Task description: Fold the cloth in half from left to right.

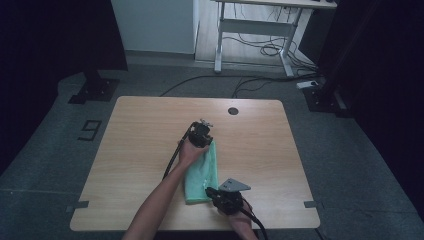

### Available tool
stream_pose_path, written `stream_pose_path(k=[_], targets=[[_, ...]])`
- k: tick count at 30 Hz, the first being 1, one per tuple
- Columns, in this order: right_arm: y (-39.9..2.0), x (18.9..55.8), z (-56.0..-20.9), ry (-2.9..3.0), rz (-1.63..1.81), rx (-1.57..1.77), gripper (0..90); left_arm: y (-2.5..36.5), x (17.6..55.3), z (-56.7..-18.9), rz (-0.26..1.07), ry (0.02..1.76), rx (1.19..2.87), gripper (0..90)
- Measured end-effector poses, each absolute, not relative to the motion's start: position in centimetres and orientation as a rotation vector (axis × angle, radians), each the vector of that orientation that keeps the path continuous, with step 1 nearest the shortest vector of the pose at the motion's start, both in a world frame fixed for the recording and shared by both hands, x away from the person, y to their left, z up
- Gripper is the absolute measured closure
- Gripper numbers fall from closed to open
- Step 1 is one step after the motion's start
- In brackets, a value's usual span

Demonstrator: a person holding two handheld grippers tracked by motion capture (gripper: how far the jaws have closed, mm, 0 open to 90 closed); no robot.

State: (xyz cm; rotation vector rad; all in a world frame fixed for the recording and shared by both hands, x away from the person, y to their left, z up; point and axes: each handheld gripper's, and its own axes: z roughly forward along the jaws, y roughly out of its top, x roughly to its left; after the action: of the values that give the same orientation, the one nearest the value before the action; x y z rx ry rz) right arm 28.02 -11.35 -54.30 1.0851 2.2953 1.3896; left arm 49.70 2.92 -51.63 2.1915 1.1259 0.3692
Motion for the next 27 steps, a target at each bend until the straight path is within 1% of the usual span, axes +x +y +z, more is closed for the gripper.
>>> stream_pose_path(k=[19, 27], targets=[[-11.55, 28.31, -54.70, 2.305, 1.376, 1.098, 83.5, 2.59, 49.76, -52.24, 0.373, 1.131, 2.193, 78.8], [-11.70, 28.36, -54.81, 2.308, 1.368, 1.105, 82.7, 2.33, 49.71, -52.52, 0.363, 1.133, 2.177, 74.4]])
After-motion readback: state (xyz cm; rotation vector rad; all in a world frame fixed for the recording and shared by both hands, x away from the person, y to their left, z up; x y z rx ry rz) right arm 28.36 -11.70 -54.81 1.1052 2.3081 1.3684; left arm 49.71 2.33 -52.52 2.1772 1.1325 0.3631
